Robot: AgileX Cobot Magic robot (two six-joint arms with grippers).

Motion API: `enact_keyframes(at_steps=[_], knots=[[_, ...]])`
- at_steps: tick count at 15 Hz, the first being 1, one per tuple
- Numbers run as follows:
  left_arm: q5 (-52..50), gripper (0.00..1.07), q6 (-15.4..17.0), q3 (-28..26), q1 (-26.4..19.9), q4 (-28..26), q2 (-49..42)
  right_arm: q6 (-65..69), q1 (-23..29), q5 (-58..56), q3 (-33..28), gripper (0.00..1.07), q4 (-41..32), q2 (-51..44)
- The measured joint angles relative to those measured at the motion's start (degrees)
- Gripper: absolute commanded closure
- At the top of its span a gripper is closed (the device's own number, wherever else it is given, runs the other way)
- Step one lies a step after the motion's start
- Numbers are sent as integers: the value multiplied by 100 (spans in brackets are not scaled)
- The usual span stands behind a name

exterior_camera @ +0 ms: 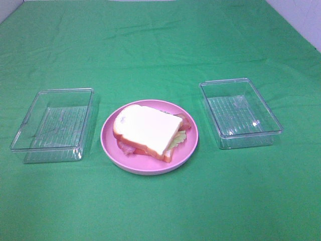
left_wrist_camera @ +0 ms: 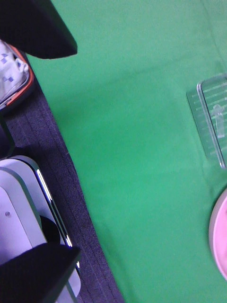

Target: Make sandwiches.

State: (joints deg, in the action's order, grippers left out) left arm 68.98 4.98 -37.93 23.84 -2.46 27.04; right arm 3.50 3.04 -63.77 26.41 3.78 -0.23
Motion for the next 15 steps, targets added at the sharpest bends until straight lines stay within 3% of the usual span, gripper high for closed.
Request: enact_keyframes(at_steps=[1,2,13,15], knots=[[-132,6,-573,418,0,-109,-544,0,0,0,0,11,0,0],[-361,6,-693,636,0,-126,-756,0,0,0,0,11,0,0],[-642,6,-733,802,-34,-74,-1043,0,0,0,0,11,0,0],[-676,6,-733,802,-453,-74,-1398,0,0,0,0,11,0,0]])
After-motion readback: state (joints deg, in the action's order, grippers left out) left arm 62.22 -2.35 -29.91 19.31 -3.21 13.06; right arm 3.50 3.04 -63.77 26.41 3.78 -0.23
